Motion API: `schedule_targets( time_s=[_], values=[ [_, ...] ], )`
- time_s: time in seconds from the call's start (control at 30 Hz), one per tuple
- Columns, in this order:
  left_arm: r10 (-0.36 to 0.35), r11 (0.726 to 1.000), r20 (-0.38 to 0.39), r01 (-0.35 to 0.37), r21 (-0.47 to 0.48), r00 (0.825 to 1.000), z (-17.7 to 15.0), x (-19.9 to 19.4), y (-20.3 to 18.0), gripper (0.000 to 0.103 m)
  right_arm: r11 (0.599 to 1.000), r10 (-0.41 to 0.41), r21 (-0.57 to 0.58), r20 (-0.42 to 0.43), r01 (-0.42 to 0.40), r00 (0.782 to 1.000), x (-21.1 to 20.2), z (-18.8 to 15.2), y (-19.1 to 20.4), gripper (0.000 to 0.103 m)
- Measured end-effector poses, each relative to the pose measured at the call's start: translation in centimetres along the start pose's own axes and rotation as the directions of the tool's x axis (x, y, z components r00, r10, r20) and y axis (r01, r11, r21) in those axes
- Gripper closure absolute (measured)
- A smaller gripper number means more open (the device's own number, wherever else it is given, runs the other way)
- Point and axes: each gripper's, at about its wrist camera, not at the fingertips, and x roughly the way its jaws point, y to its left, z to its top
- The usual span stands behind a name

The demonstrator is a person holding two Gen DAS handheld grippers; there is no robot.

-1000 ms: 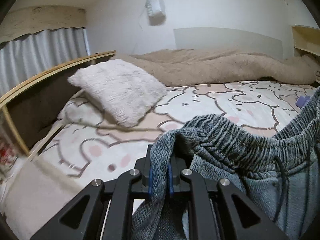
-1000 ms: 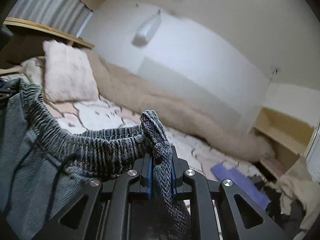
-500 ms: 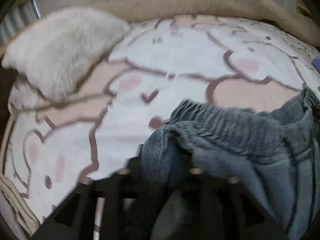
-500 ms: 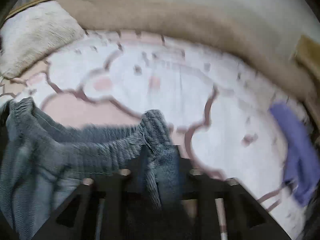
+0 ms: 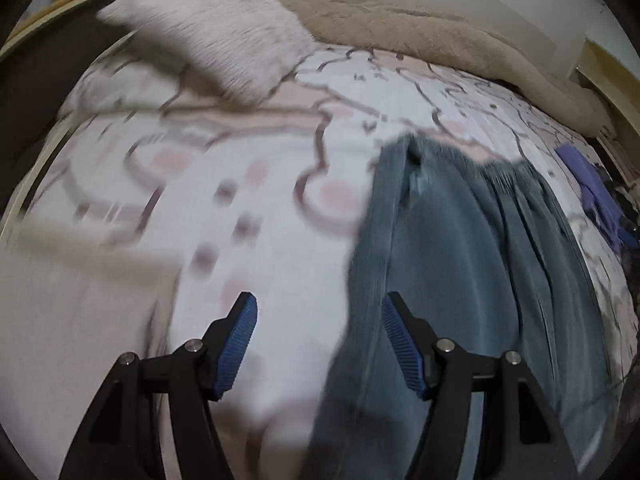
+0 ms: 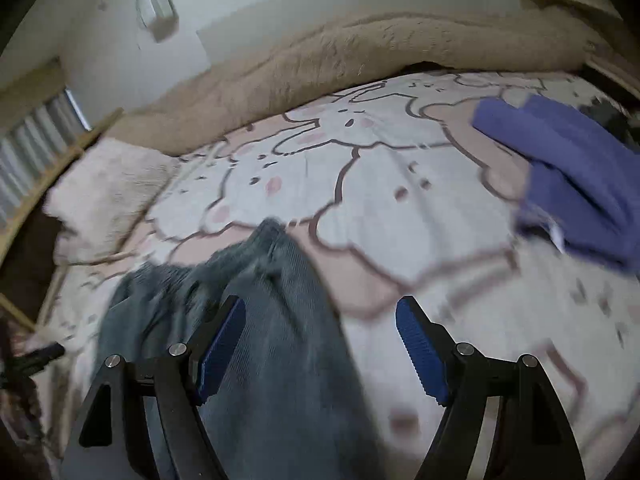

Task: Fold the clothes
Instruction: 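Lay the shorts flat on the bed and open both tools, then grasp the leg hem of the shorts with the right tool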

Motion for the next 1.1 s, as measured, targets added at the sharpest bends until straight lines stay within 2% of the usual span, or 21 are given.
schedule_targets(
  time_s=[0.1, 0.2, 0.3, 0.4, 0.5, 0.63, 0.77, 0.83, 0.93, 1.0, 1.1],
  values=[
    [0.002, 1.000, -0.025, -0.003, -0.018, 1.000, -5.7, -3.4, 1.0, 0.039, 0.999, 0.018, 0.035, 0.004, -0.018, 1.000, -6.2, -4.1, -0.8, 0.026],
    [0.023, 1.000, -0.015, -0.023, -0.003, 1.000, -10.6, -7.2, 1.2, 0.039, 1.000, -0.012, 0.020, 0.024, 0.012, 1.000, -12.2, -7.2, -0.4, 0.026],
    [0.038, 0.999, 0.018, -0.038, 0.016, 0.999, -13.9, -10.6, 1.3, 0.038, 0.999, -0.040, -0.023, 0.062, 0.041, 0.997, -18.6, -9.3, 0.6, 0.026],
    [0.084, 0.996, 0.036, -0.085, 0.023, 0.996, -16.2, -11.4, 1.8, 0.032, 0.993, -0.082, -0.079, 0.075, 0.088, 0.994, -22.6, -11.5, 1.4, 0.026],
    [0.137, 0.990, 0.052, -0.138, 0.022, 0.989, -17.8, -10.0, 2.3, 0.032, 0.980, -0.162, -0.108, 0.051, 0.167, 0.985, -22.2, -15.1, 1.3, 0.026],
    [0.190, 0.981, 0.054, -0.192, 0.032, 0.980, -19.0, -6.8, 2.5, 0.032, 0.974, -0.219, -0.074, -0.035, 0.216, 0.975, -18.7, -20.1, -0.3, 0.026],
    [0.132, 0.991, 0.023, -0.132, -0.009, 0.991, -19.4, -4.4, 2.8, 0.032, 0.963, -0.268, -0.021, -0.106, 0.268, 0.958, -15.3, -24.2, -1.9, 0.026],
    [0.085, 0.995, 0.006, -0.085, -0.057, 0.996, -19.5, -3.4, 3.0, 0.032, 0.955, -0.291, 0.025, -0.108, 0.296, 0.950, -14.5, -25.1, -2.7, 0.026],
    [0.083, 0.993, 0.032, -0.080, -0.085, 0.996, -19.5, -2.8, 2.6, 0.029, 0.941, -0.301, 0.132, -0.097, 0.312, 0.949, -13.7, -26.0, -4.2, 0.029],
    [0.051, 0.995, 0.025, -0.049, -0.084, 0.998, -19.3, -2.6, 1.8, 0.029, 0.940, -0.252, 0.211, -0.102, 0.269, 0.962, -12.8, -26.2, -5.2, 0.049],
    [0.013, 0.997, 0.011, -0.012, -0.071, 1.000, -18.9, -2.2, 0.5, 0.029, 0.940, -0.250, 0.219, -0.085, 0.263, 0.964, -12.2, -26.4, -4.8, 0.075]
  ],
)
